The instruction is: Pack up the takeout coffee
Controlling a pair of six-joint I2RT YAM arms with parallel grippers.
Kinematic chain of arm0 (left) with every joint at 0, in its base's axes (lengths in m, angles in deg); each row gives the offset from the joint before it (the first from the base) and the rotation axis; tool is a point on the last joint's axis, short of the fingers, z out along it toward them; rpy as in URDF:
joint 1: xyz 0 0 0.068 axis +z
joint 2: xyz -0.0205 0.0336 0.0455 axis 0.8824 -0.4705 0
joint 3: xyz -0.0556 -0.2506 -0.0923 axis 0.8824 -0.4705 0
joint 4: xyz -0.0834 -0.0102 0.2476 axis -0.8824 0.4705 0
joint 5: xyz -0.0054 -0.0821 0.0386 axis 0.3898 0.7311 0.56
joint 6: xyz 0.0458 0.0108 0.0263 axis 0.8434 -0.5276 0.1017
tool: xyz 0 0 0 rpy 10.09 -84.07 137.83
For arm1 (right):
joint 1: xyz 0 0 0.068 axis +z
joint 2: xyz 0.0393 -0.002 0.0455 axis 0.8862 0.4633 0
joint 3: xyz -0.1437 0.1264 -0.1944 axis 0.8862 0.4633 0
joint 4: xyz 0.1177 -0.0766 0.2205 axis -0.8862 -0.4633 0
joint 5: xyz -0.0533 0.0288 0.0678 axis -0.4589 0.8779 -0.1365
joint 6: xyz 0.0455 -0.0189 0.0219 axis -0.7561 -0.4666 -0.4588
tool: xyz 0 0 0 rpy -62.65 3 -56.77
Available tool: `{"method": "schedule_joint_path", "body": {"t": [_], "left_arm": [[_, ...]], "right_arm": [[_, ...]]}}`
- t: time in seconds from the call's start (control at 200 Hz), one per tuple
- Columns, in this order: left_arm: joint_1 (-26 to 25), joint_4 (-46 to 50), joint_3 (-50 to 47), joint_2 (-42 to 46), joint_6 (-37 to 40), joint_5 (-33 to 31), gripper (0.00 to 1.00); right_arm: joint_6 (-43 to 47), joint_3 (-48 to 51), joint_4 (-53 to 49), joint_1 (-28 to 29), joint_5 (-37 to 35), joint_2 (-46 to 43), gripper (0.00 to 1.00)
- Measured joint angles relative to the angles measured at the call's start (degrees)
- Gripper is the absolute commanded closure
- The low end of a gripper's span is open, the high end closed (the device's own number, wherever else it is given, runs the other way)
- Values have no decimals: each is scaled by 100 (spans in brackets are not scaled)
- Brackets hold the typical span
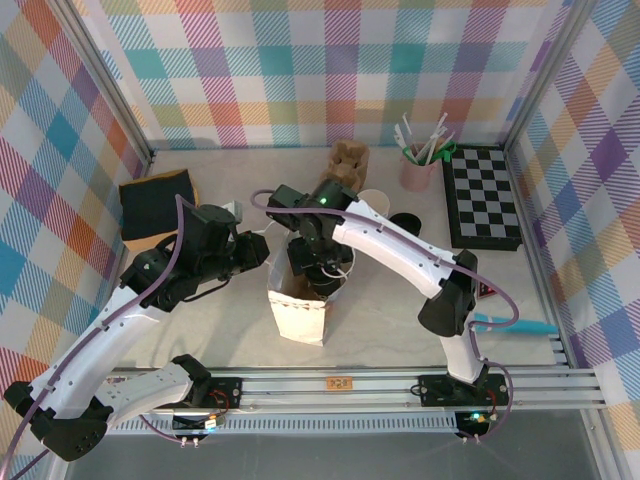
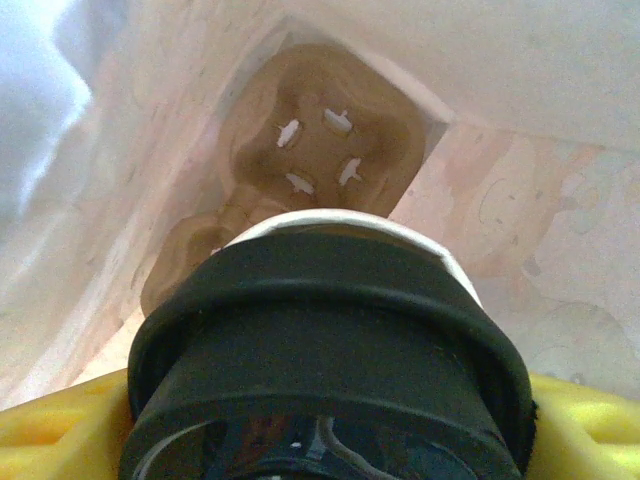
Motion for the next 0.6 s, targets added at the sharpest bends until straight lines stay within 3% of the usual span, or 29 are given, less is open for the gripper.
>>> {"method": "schedule_joint_path", "body": {"t": [0.6], "left_arm": [[0,2,0,0,-2,-72,84]], "right_arm": [[-146,732,393,0,42,-350,30]]}}
